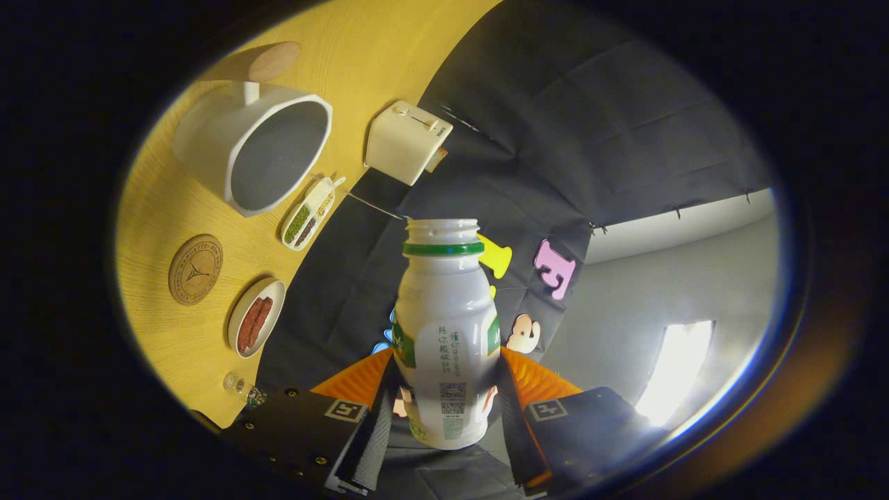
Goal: Take the bottle from table, then pour the juice into the cup, finally place the bottle on the coaster
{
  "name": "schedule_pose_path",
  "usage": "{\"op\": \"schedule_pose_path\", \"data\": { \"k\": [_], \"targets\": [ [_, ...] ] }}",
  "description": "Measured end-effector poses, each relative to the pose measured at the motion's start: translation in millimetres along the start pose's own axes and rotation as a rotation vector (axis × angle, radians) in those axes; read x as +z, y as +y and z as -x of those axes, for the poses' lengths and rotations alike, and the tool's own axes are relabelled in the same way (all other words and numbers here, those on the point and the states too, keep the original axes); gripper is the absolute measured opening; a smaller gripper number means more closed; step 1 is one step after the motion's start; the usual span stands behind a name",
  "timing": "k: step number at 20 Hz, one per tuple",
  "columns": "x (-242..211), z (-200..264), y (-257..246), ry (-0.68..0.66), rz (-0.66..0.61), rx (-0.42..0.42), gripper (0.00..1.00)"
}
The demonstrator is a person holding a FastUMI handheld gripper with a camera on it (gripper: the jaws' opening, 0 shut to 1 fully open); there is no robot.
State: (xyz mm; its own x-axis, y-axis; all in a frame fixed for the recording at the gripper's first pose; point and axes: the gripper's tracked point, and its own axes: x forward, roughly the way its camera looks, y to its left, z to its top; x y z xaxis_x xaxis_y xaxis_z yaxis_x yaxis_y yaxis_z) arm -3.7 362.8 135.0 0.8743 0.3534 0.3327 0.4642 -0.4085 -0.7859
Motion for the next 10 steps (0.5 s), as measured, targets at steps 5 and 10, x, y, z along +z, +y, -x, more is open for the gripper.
{"op": "schedule_pose_path", "data": {
  "k": [5, 10],
  "targets": [
    [4.0, 0.9, -1.1, -0.013, 0.037, -0.014, 0.69],
    [5.8, 3.6, -0.9, -0.019, 0.069, -0.025, 0.69]
  ]
}}
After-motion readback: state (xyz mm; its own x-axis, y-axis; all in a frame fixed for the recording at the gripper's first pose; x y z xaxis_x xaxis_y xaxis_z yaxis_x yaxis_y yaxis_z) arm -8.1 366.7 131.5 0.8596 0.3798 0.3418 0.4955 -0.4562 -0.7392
